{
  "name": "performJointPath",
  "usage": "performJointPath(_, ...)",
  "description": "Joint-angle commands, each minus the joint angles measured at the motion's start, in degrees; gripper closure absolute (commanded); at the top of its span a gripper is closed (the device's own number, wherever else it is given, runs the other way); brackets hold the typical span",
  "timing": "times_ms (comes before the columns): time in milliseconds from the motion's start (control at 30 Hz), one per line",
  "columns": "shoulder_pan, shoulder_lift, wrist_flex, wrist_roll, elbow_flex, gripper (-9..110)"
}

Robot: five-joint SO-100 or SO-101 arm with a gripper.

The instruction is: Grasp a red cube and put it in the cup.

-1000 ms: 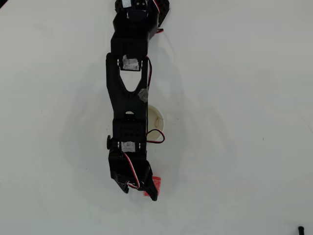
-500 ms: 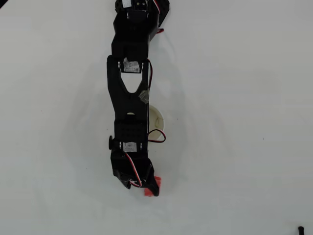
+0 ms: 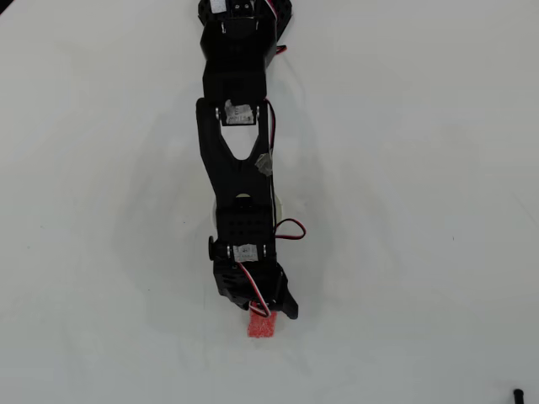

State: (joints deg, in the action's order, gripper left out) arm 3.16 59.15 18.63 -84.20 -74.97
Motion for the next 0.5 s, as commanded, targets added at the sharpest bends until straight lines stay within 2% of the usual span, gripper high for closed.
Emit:
performJointPath(0, -0.2, 5.9, 0.1, 0.0, 2.6, 72)
performJointPath(467, 0.7, 2.0, -1.7, -0.5, 5.6, 72)
